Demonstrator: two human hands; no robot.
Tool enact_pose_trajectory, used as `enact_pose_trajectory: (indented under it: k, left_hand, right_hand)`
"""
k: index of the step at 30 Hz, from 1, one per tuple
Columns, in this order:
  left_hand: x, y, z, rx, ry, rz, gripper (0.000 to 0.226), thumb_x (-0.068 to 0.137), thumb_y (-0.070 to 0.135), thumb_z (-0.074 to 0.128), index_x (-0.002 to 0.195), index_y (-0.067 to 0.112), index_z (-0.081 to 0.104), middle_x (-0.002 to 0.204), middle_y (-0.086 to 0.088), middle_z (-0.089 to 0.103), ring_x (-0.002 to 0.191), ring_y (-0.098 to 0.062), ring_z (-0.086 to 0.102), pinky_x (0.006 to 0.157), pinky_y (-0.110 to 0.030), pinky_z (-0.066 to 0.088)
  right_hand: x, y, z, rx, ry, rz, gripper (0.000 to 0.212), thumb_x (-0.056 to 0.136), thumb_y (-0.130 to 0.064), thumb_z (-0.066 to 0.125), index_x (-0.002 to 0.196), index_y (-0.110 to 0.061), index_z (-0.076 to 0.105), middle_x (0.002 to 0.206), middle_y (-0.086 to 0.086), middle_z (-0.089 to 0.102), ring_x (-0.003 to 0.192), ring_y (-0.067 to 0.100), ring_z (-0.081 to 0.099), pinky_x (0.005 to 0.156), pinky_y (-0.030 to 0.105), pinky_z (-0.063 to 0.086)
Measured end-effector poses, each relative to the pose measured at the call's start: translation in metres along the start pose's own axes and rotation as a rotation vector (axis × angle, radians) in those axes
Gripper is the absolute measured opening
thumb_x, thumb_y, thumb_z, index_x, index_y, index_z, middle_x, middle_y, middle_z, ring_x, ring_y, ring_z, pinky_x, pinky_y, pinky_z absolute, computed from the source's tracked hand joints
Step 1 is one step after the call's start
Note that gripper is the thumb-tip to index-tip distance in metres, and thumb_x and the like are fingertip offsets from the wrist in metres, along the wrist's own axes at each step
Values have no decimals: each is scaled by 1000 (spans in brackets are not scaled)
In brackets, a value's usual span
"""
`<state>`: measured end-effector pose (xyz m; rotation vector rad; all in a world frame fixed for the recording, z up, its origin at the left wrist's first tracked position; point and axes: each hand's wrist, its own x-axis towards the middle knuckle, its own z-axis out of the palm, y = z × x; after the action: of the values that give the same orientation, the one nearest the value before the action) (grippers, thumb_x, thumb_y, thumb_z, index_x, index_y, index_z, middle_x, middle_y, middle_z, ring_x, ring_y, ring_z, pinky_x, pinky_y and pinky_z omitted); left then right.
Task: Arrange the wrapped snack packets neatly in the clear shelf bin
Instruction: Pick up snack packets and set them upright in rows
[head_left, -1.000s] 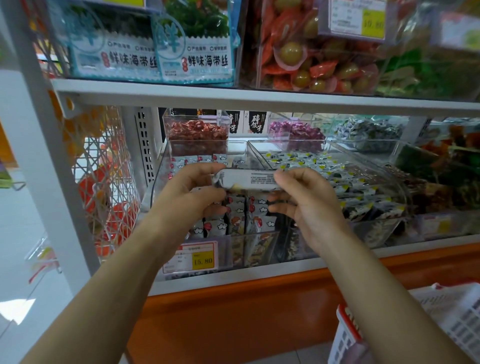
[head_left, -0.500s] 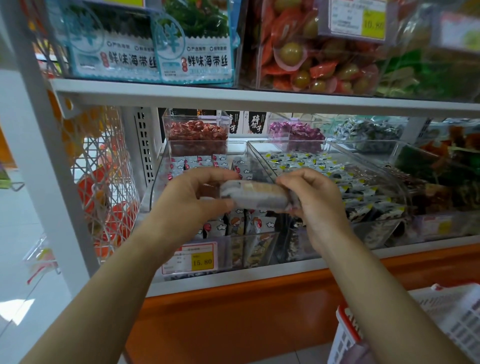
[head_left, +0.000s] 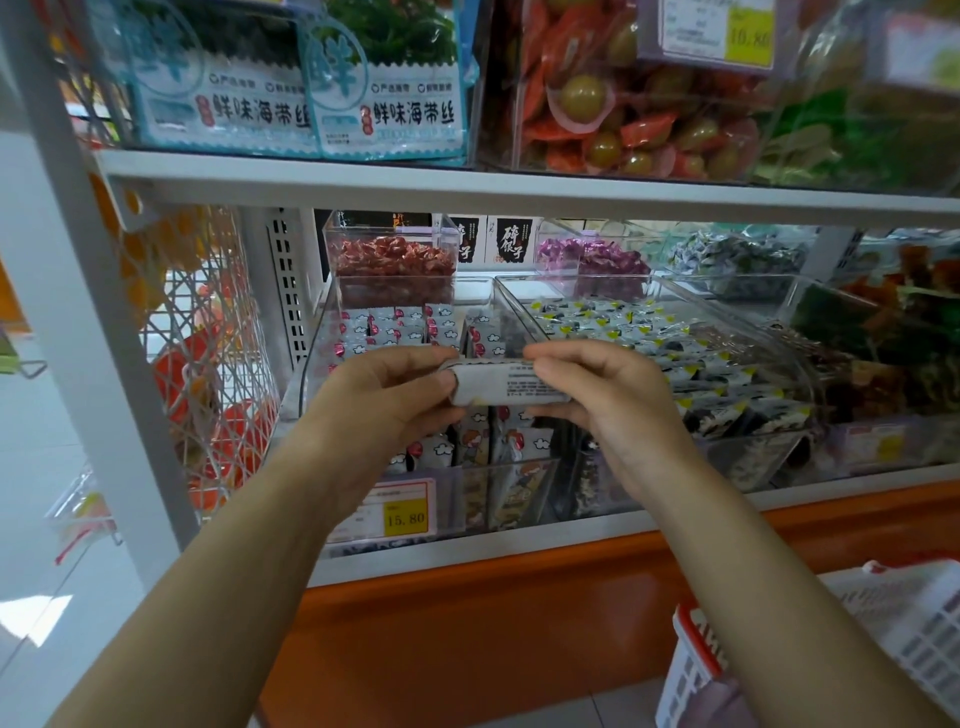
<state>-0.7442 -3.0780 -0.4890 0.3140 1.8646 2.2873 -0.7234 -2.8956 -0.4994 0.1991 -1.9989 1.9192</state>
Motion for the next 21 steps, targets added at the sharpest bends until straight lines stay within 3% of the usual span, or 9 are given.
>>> enact_pose_trajectory:
  k: [4,7,10,14,16,18,21]
  left_hand:
    - [-2,1,0,75,-1,52,21,87,1,56,104,6,65,100,-8,67,83,-13,70,67,-15,54]
    - [-5,2,1,298,-15,132,21,86,4,60,104,12,67,93,-3,67,74,-5,68,59,-9,49]
    - [-7,2,4,318,-53,108,14,84,13,63,98,13,66,94,-7,65,71,-7,67,59,-13,52]
    - [-6,2,4,399,17,105,13,80,18,68,88,9,63,86,-9,65,77,-19,66,71,-33,59]
    - [-6,3,3,373,13,93,15,79,18,69,84,5,64,83,-7,66,76,-19,66,71,-32,59]
    - [-5,4,0,356,12,77,16,79,19,68,80,4,64,79,-5,67,73,-18,66,66,-29,59]
    - [-3,4,-4,331,49,64,18,80,20,68,73,3,63,75,-9,66,64,-17,65,56,-23,57]
  right_hand:
    - [-1,-2,0,-41,17,-45,23,83,-8,67,73,-27,75,79,-5,73,83,18,69,68,34,60]
    - [0,-1,1,-66,89,-30,27,81,-11,67,61,-28,73,79,-1,72,82,23,68,71,42,59]
    - [0,0,1,-76,123,-59,28,83,-9,66,57,-21,70,64,-2,68,66,15,66,57,35,59]
    - [-4,0,4,-196,78,-148,18,84,-10,66,67,-13,70,59,-9,64,57,2,62,49,16,50]
    - [-4,0,4,-156,35,-110,16,85,-9,65,70,-11,71,63,-5,66,60,8,66,51,24,55]
    - [-3,1,3,-171,7,-103,20,85,-12,66,68,-20,72,65,-5,68,65,13,68,58,38,59]
    - [-3,1,5,-230,-9,-120,24,83,-17,67,66,-32,73,68,-11,69,74,14,67,73,47,58]
